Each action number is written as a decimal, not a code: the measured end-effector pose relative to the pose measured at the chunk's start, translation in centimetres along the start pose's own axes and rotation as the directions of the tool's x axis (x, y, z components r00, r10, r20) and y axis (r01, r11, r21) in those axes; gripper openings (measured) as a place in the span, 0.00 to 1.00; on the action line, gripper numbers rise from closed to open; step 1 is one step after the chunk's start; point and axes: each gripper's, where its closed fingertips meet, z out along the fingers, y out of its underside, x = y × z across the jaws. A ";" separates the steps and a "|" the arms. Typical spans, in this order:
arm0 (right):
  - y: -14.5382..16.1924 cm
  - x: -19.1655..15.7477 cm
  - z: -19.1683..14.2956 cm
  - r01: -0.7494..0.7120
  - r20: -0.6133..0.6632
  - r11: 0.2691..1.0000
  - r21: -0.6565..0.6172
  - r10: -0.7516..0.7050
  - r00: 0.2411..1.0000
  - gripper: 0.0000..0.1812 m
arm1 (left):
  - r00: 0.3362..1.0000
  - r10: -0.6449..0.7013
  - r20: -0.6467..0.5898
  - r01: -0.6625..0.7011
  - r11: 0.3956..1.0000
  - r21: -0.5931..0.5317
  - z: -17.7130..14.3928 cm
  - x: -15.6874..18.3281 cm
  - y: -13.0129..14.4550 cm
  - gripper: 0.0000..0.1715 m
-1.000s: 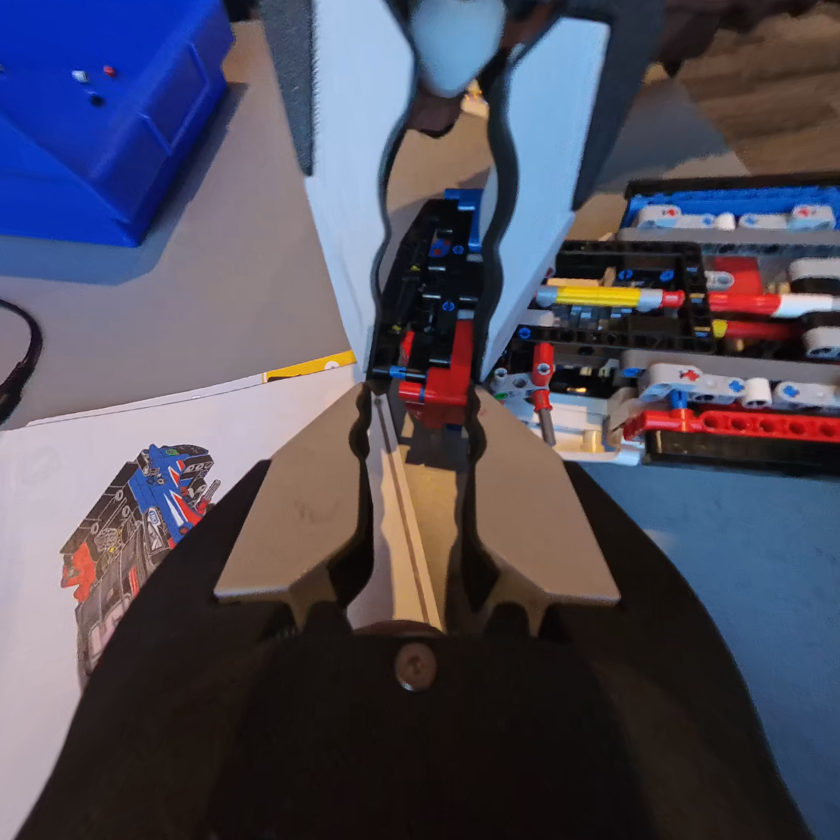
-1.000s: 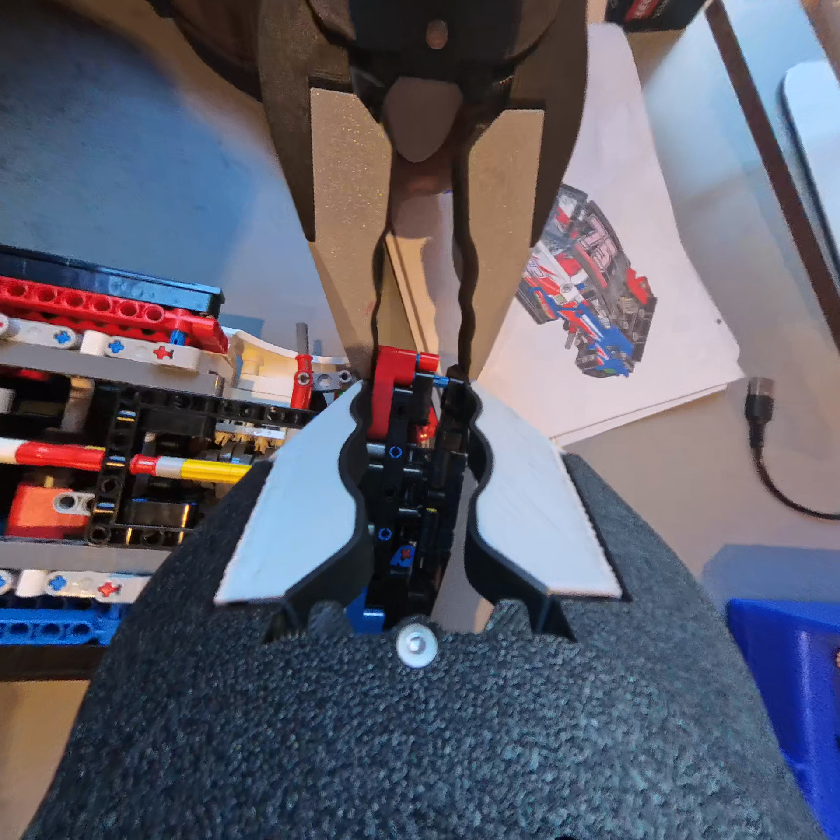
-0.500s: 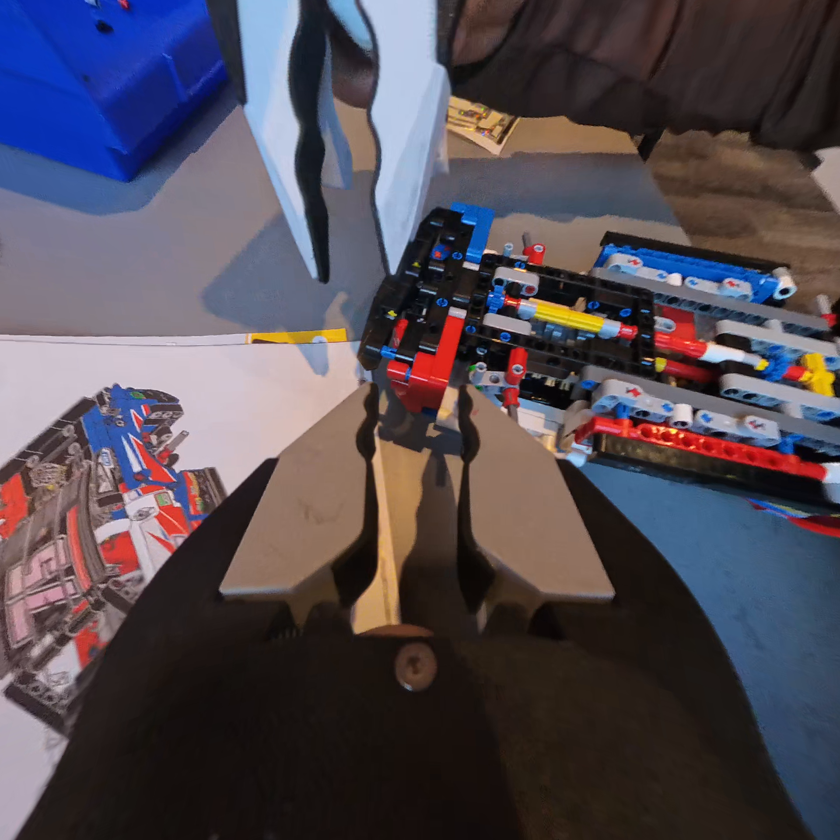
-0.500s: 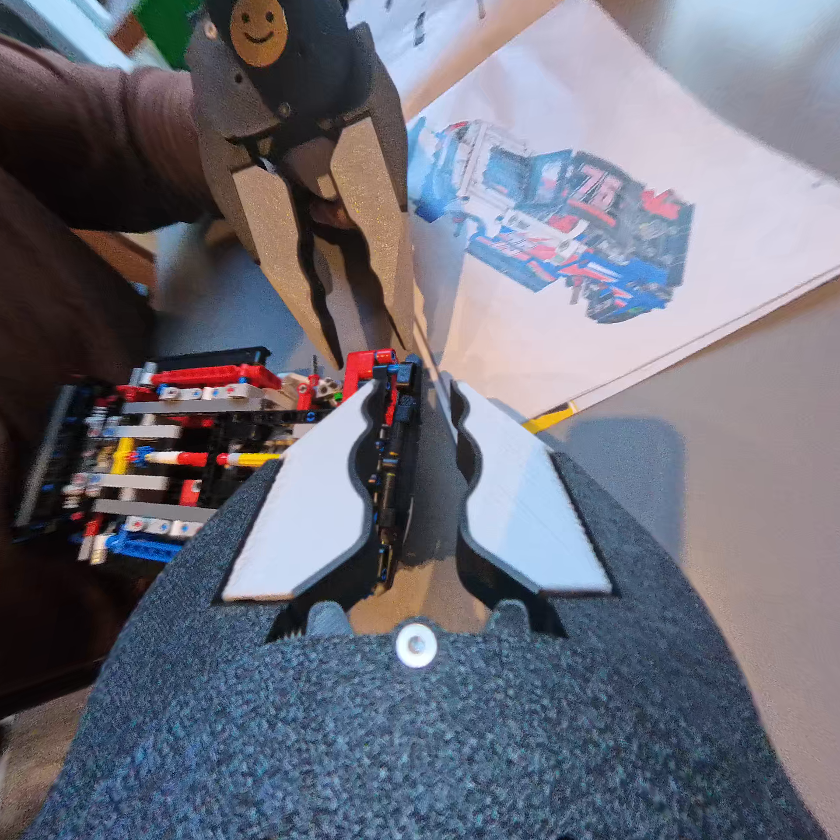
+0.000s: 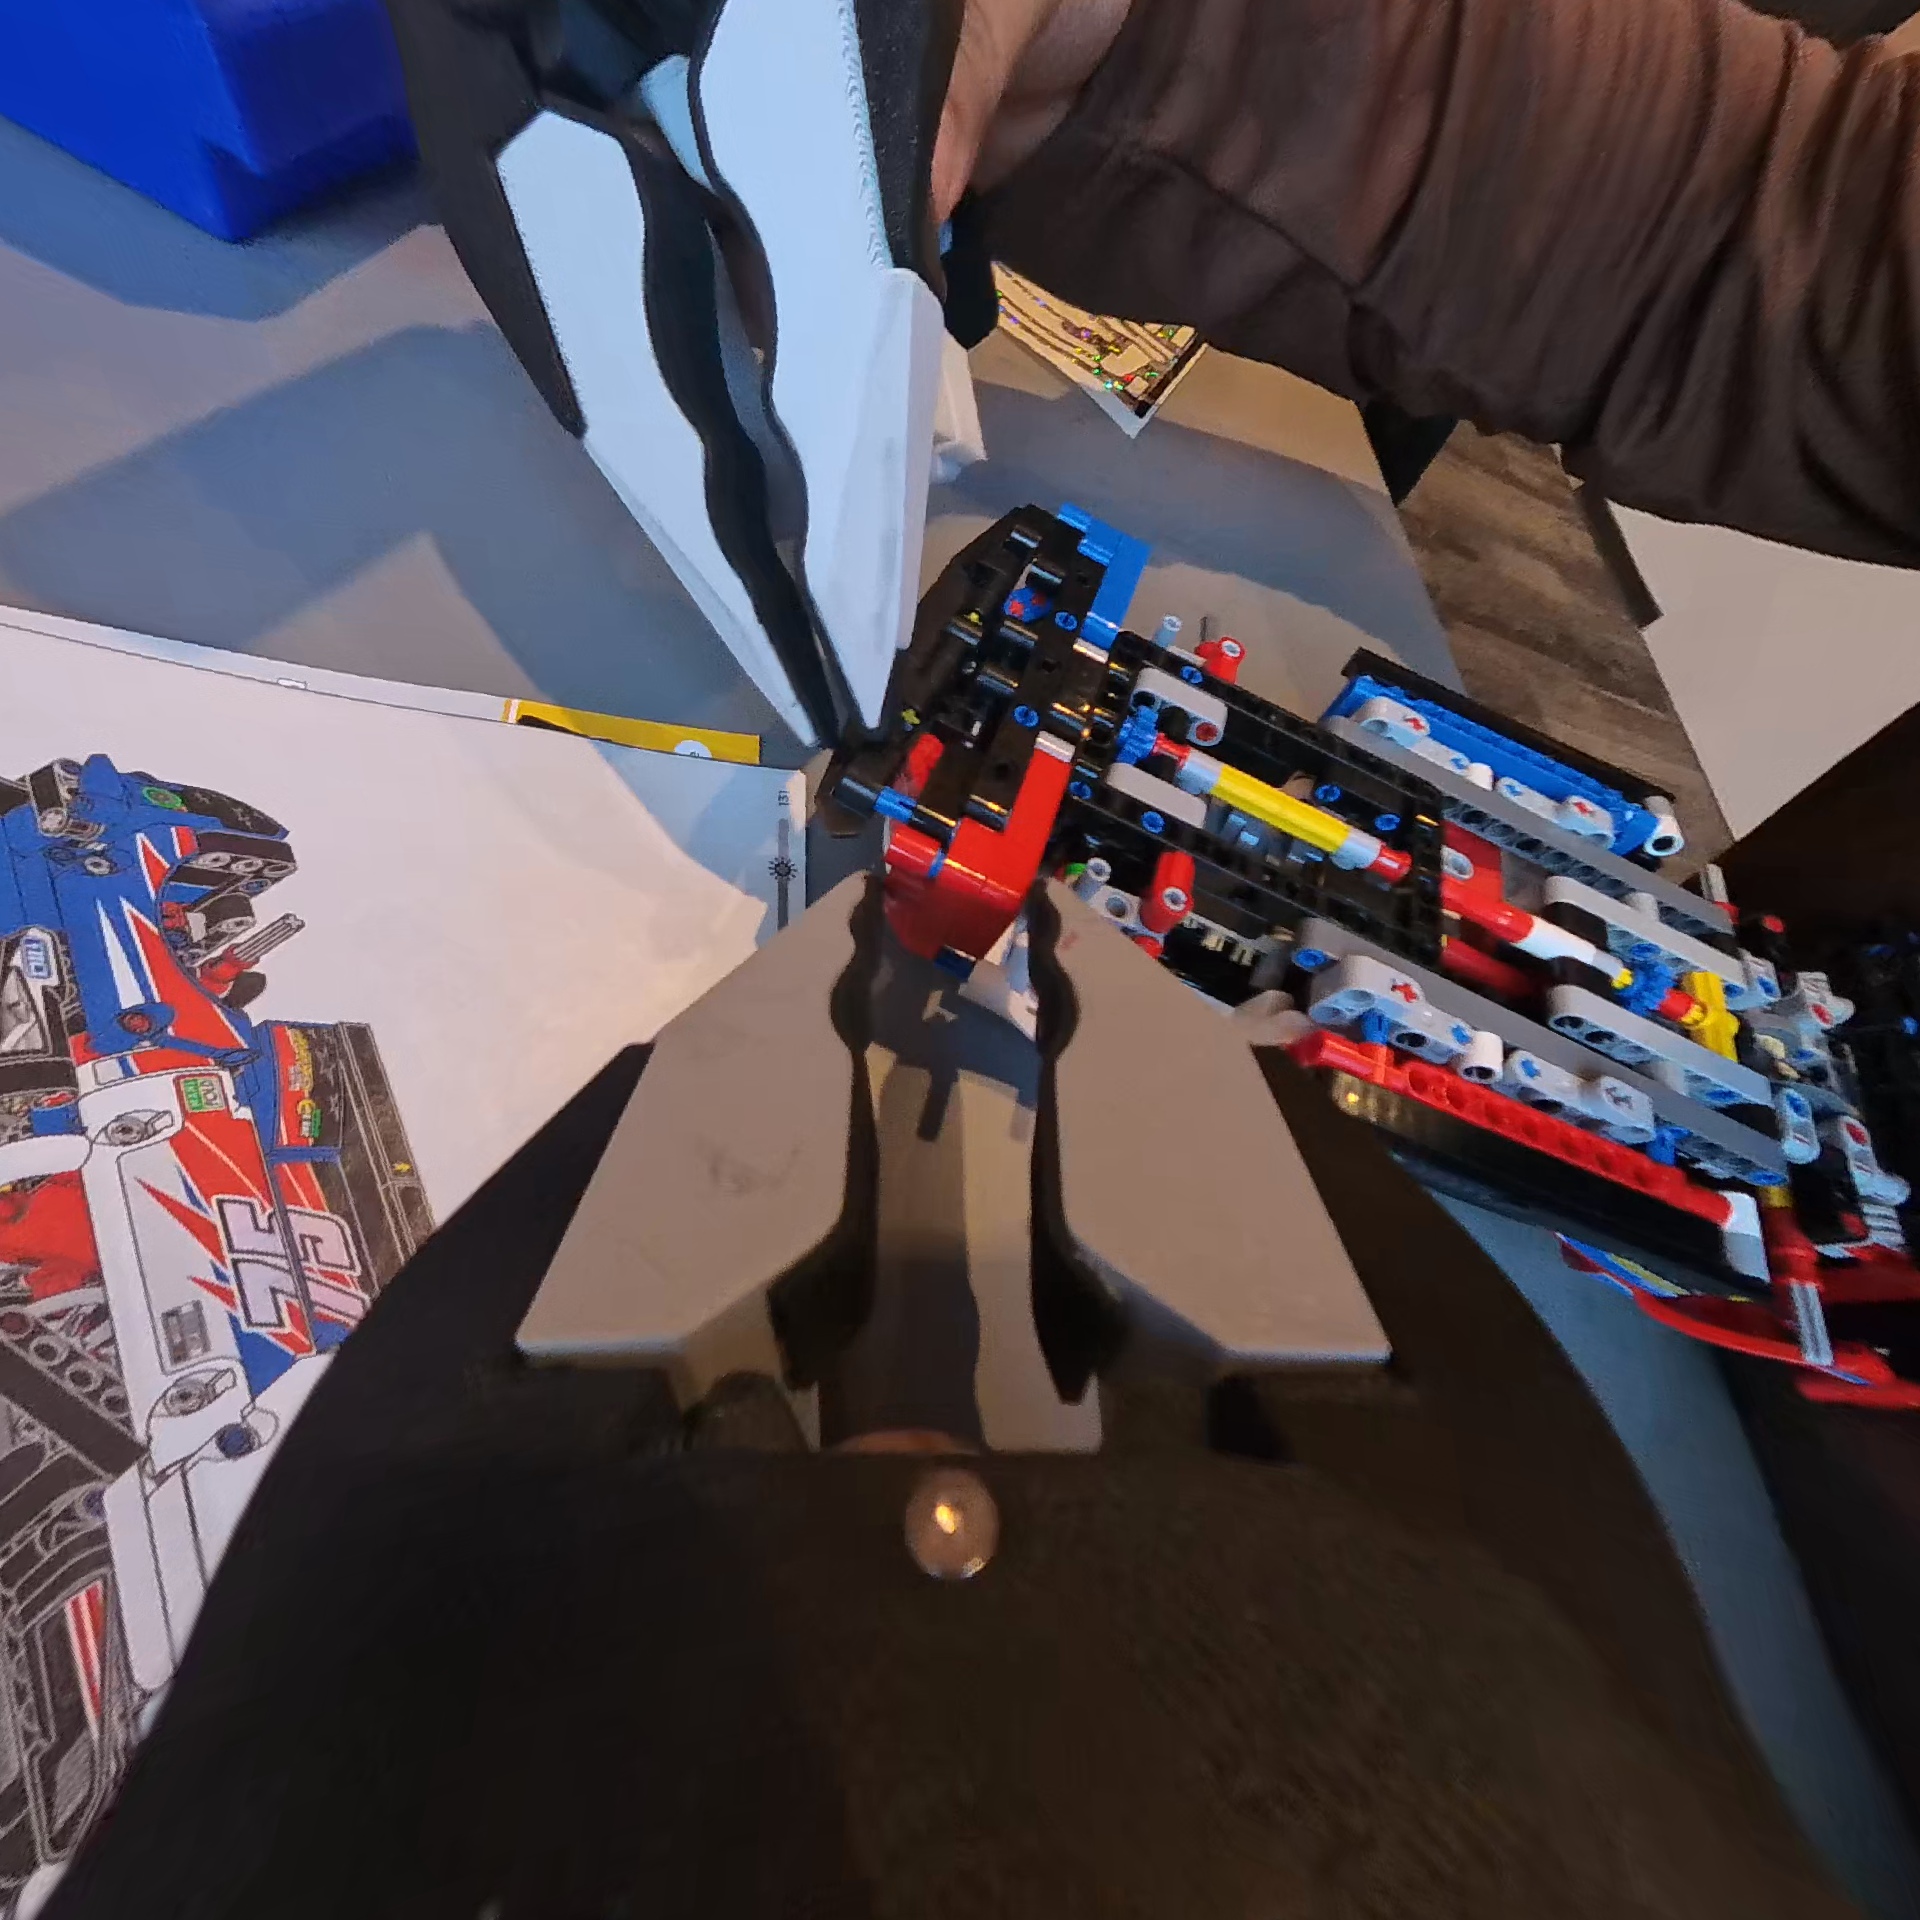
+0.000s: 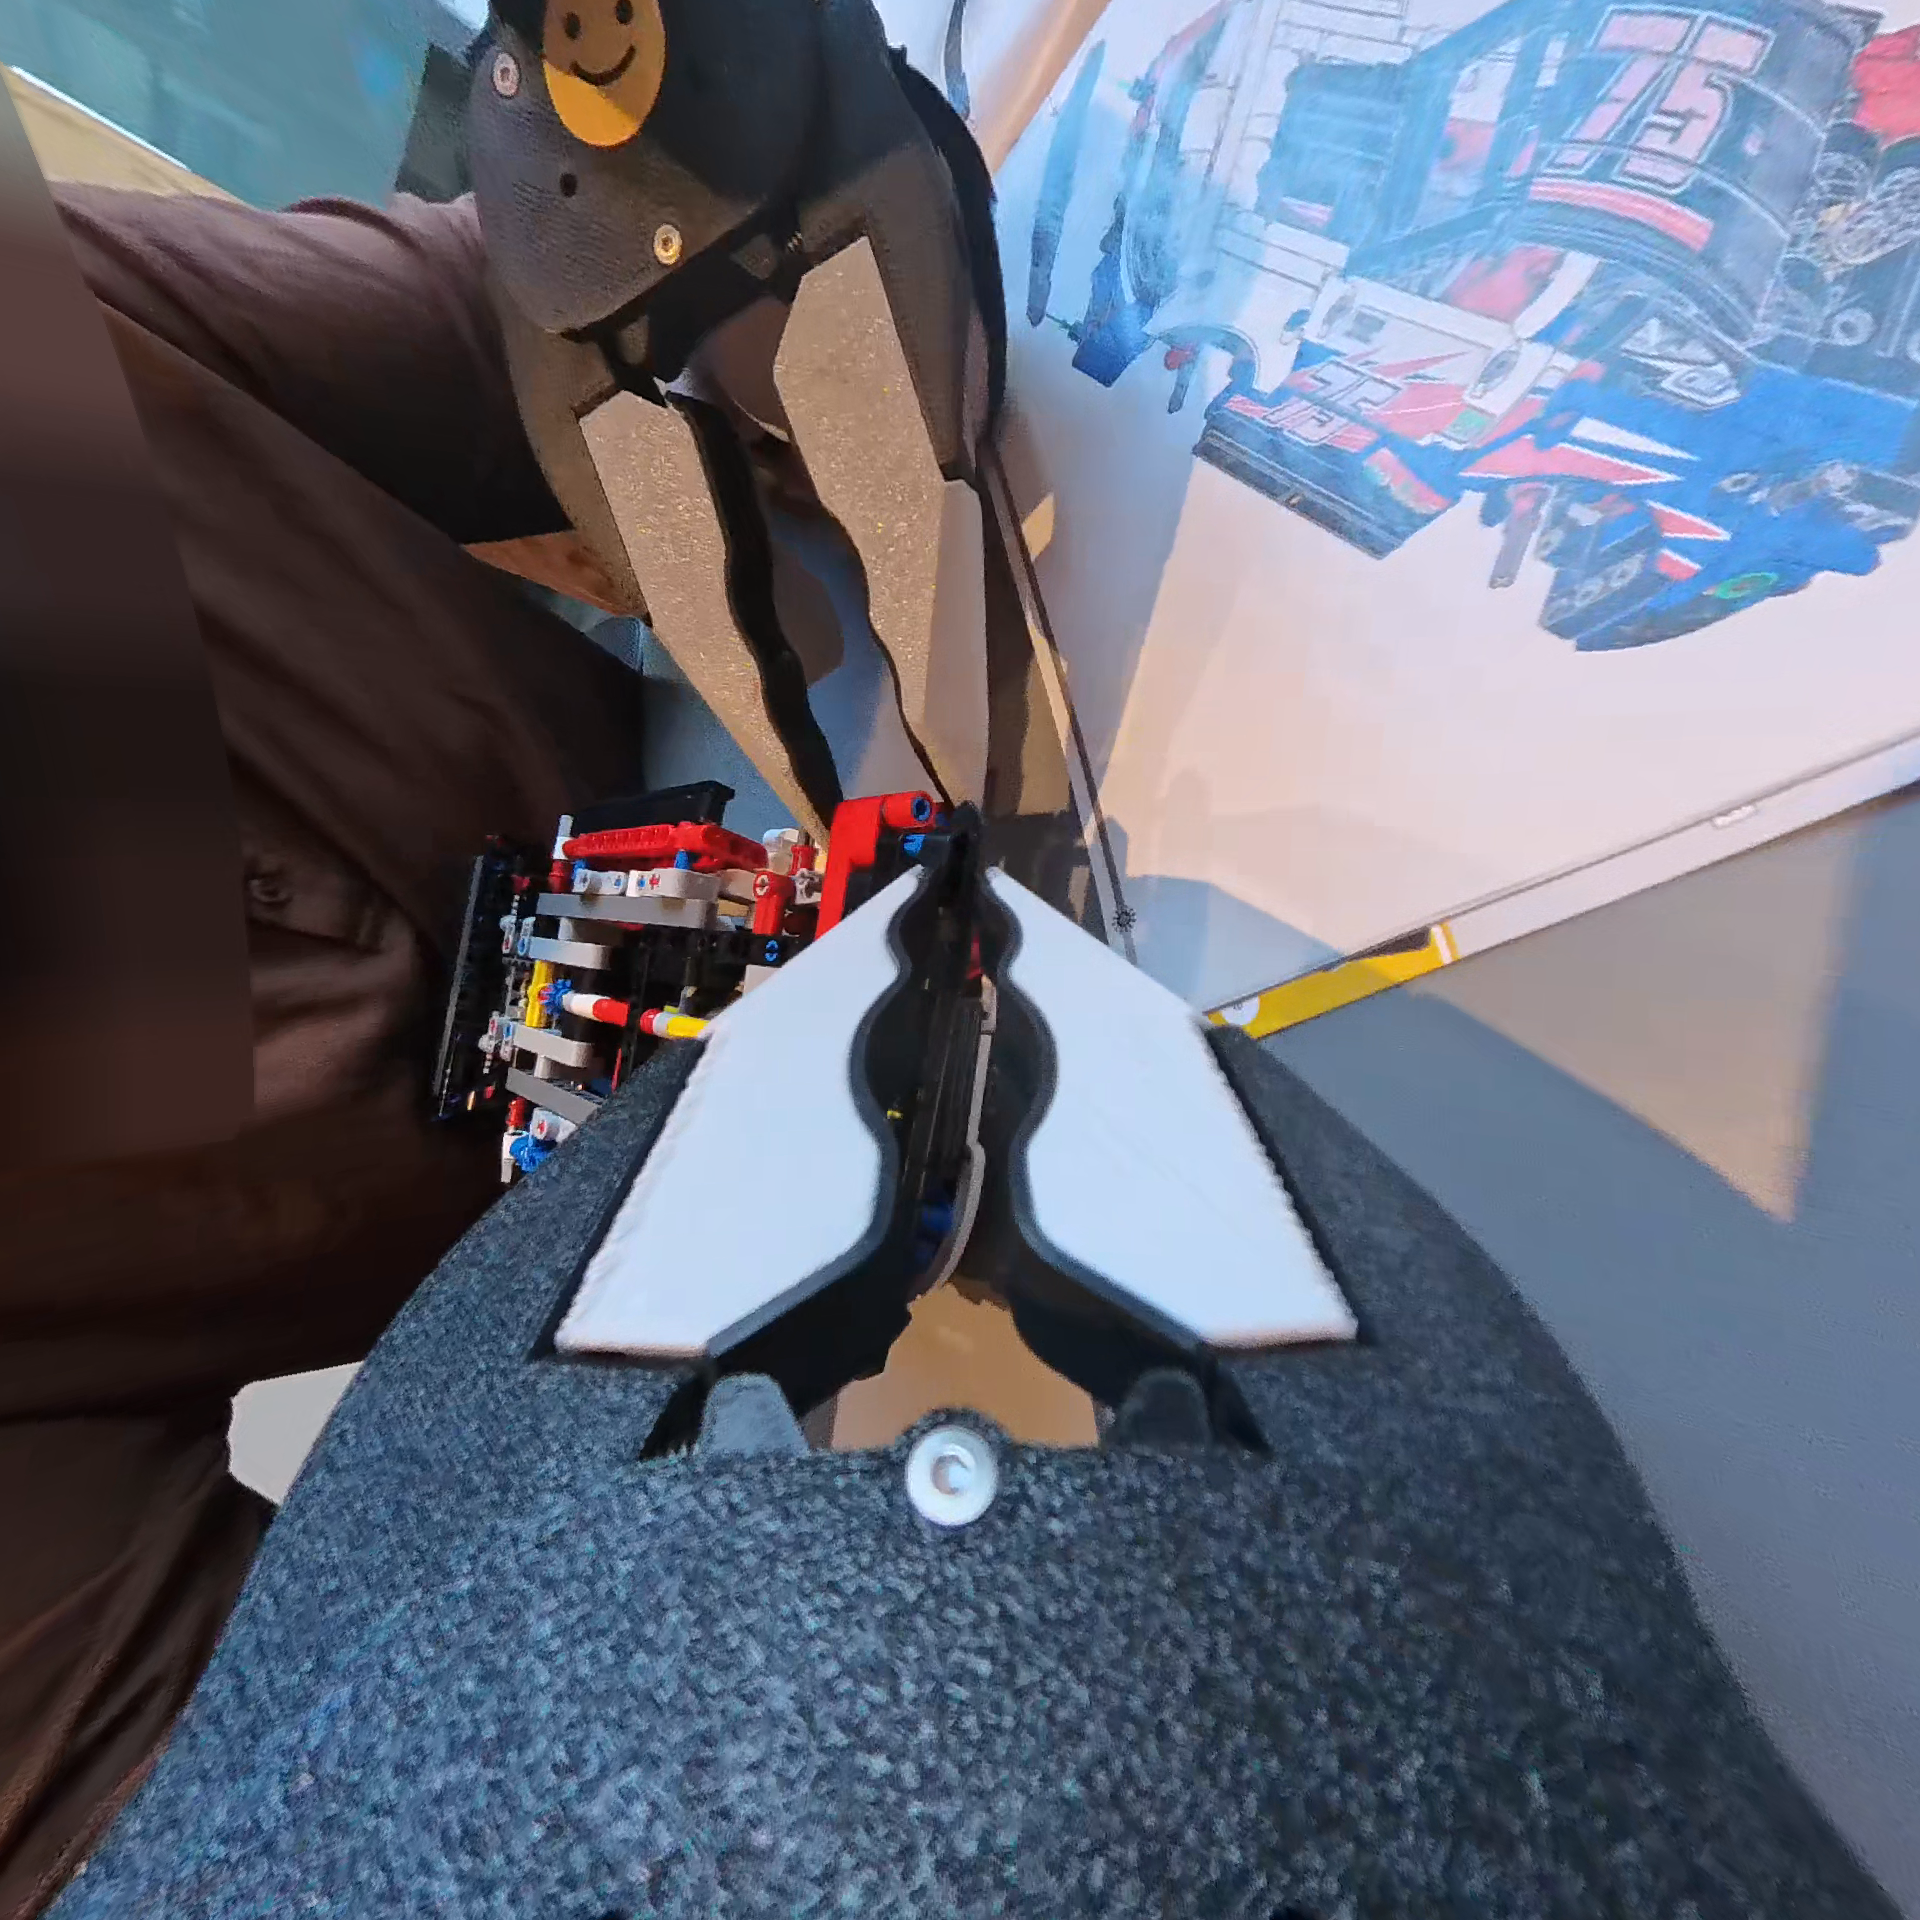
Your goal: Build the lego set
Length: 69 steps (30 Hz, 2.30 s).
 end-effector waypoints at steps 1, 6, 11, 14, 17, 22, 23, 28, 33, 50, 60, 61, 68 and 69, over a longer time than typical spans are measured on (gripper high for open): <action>0.0 0.1 0.0 0.001 0.001 1.000 0.000 -0.001 1.000 0.03 | 1.000 -0.002 0.002 0.002 1.000 0.000 0.0 0.0 0.0 0.14; -0.1 0.4 0.0 -0.021 0.020 1.000 0.009 0.020 1.000 0.06 | 0.997 0.059 0.057 -0.058 0.998 -0.011 0.2 -0.1 0.0 0.14; -0.2 -0.1 0.0 -0.030 0.085 1.000 0.006 0.029 0.996 0.03 | 0.996 0.066 0.054 -0.065 0.998 -0.010 0.1 -0.1 -0.1 0.14; -0.1 0.2 0.1 -0.054 0.108 0.999 -0.004 0.054 0.993 0.04 | 0.995 0.083 0.063 -0.082 0.996 -0.022 0.2 -0.1 0.0 0.14; -0.1 0.1 0.0 -0.077 0.144 0.997 -0.002 0.076 0.987 0.13 | 0.993 0.100 0.067 -0.098 0.995 -0.024 0.1 -0.1 0.0 0.14; 0.1 -0.1 0.6 -0.028 0.134 0.999 -0.034 0.032 0.990 0.06 | 0.993 0.095 0.063 -0.093 0.995 -0.027 0.3 -0.2 0.1 0.14; 0.1 -0.2 0.6 -0.019 0.129 0.999 -0.037 0.024 0.991 0.05 | 0.993 0.096 0.064 -0.095 0.995 -0.029 0.2 -0.2 0.1 0.14; -0.2 -0.3 0.4 0.012 0.095 1.000 -0.013 -0.011 0.995 0.05 | 0.974 0.154 0.165 -0.152 0.988 -0.026 -0.4 -0.8 -0.3 0.19; -0.4 -0.4 0.4 0.020 0.086 1.000 -0.004 -0.020 0.996 0.05 | 0.897 0.353 0.268 -0.348 0.935 -0.067 -0.9 -0.5 -0.7 0.17; -0.3 0.0 0.8 0.300 -0.136 0.948 -0.111 -0.313 0.940 0.04 | 0.912 0.373 0.171 -0.358 0.927 -0.113 -0.1 -0.3 -0.1 0.14; 0.1 -0.2 0.7 0.180 0.158 0.980 0.080 -0.190 0.969 0.03 | 0.894 0.387 0.226 -0.363 0.921 -0.141 0.2 0.0 -0.2 0.14; 0.1 -0.2 0.8 0.159 0.183 0.984 0.086 -0.172 0.968 0.03 | 0.900 0.376 0.221 -0.354 0.926 -0.134 0.2 0.0 -0.2 0.14; 0.3 -0.4 0.8 0.175 0.254 0.984 0.039 -0.179 0.950 0.03 | 0.928 0.316 0.198 -0.299 0.948 -0.113 0.3 0.1 -0.1 0.14; 0.2 -0.6 0.7 0.203 0.246 0.978 0.039 -0.207 0.947 0.04 | 0.928 0.314 0.203 -0.297 0.948 -0.112 0.3 0.1 -0.1 0.14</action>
